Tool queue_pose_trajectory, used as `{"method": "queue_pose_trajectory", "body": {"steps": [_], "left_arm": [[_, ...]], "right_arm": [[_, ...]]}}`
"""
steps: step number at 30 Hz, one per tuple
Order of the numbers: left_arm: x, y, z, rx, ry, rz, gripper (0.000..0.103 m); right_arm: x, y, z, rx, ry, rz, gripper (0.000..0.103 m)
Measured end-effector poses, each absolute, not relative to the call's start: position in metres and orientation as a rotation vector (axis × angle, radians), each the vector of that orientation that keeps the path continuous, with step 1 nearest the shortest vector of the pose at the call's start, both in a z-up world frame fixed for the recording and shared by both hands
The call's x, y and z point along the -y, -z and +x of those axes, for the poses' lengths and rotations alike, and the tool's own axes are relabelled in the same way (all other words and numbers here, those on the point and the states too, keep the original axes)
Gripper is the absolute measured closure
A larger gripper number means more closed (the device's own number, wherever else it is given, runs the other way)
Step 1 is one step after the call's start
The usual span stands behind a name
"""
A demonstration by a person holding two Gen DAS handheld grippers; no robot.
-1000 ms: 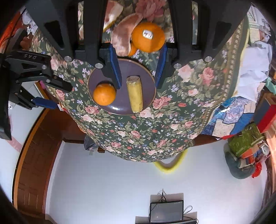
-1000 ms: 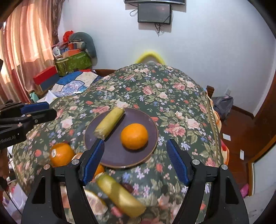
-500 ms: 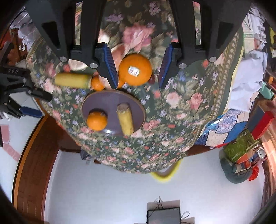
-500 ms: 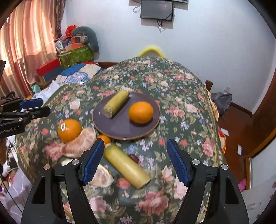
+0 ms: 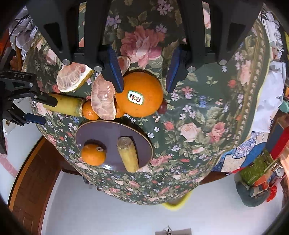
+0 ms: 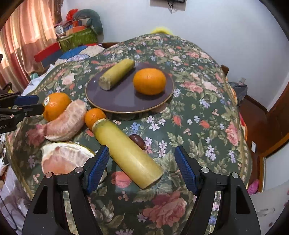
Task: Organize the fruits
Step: 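Grasp the Dole orange with left tool while right tool grasps the second cylinder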
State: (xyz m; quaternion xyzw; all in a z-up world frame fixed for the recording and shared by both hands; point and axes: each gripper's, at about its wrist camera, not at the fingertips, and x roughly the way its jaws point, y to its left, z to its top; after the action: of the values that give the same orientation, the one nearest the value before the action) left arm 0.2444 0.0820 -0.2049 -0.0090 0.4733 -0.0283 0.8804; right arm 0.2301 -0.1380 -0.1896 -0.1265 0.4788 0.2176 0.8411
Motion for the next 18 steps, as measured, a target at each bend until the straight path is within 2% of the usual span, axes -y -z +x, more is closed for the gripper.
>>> {"method": "queue_pose_trajectory", "body": {"steps": [3,8,12,18], "left_arm": [[-0.081,0.210,0.251,-0.988,0.068,-0.034,0.048],[-0.079,0.213,0.260,-0.990,0.086,-0.045,0.045],[-0.074,0.216,0.264,-0.982,0.077,-0.017,0.041],[-0.070,0.221,0.269,-0.972,0.052,-0.002,0.037]], "right_arm": [[0.134,0.197,0.234,-1.025,-0.477,-0.268,0.032],[0.126,0.205,0.236,-1.034,-0.525,-0.269,0.034],[0.122,0.207,0.237,-1.042,-0.565,-0.253,0.046],[0.123,0.207,0.234,-1.025,-0.574,-0.267,0.050]]}}
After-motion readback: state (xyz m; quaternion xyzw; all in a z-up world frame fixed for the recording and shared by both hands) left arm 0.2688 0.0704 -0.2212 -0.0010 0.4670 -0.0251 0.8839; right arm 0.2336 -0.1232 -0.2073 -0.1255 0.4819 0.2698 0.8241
